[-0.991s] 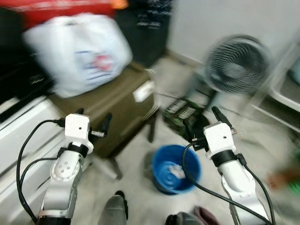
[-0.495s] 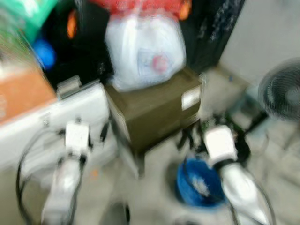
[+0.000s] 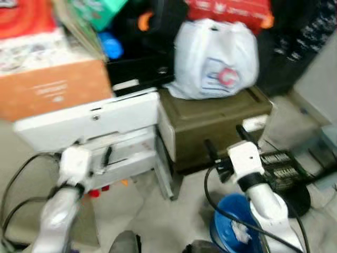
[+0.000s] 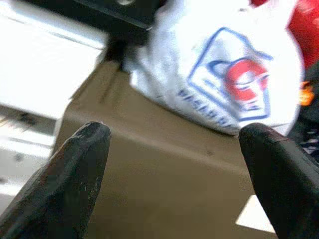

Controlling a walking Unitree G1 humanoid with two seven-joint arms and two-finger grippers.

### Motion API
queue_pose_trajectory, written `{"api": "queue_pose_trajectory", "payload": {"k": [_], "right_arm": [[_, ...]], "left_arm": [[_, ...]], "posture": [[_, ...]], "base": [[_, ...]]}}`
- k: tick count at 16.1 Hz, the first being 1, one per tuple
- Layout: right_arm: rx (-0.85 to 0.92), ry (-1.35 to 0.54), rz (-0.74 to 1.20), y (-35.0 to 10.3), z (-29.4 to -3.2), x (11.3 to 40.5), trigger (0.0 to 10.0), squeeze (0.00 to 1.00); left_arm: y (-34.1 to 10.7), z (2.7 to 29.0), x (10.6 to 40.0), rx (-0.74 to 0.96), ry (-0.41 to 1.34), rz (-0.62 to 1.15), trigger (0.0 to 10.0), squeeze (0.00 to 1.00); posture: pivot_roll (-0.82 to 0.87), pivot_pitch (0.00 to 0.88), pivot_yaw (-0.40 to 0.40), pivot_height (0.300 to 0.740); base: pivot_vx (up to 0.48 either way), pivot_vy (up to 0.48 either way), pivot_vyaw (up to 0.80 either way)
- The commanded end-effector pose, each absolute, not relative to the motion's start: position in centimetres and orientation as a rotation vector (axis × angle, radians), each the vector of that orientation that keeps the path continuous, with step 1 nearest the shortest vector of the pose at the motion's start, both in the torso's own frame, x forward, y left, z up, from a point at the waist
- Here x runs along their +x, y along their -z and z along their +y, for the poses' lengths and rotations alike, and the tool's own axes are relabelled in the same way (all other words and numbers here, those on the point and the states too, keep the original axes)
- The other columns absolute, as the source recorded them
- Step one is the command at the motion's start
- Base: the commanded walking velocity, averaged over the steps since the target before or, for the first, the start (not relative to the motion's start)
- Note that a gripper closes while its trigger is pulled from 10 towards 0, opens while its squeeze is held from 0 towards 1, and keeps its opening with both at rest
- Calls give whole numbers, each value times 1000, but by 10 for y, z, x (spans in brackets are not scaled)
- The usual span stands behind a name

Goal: Clean up the room

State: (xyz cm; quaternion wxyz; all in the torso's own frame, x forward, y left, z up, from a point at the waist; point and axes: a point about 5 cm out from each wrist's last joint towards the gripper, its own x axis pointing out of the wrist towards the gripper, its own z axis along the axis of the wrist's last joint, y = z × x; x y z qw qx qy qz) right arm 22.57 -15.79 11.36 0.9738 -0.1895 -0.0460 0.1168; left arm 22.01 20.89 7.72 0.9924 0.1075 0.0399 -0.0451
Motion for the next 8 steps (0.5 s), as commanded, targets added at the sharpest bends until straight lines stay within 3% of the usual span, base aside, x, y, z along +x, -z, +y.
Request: {"api": "queue_pose_trajectory", "payload": {"k": [1, 6, 8], "right_arm": [[-393, -215, -66, -111, -168, 220, 10000, 0], [-414, -174, 0, -103, -186, 206, 10000, 0], [-434, -183, -5, -104, -185, 209, 10000, 0]], "left_arm": [[-83, 203, 216, 222, 118, 51, 10000, 0], [-80, 207, 196, 242, 80, 82, 10000, 0], [-81, 204, 198, 235, 95, 81, 10000, 0]], "posture": [[-43, 126, -29, 740], [-30, 135, -43, 740], [-31, 132, -44, 740]], "base": [[0, 0, 0], [0, 0, 0], [0, 0, 800]]}}
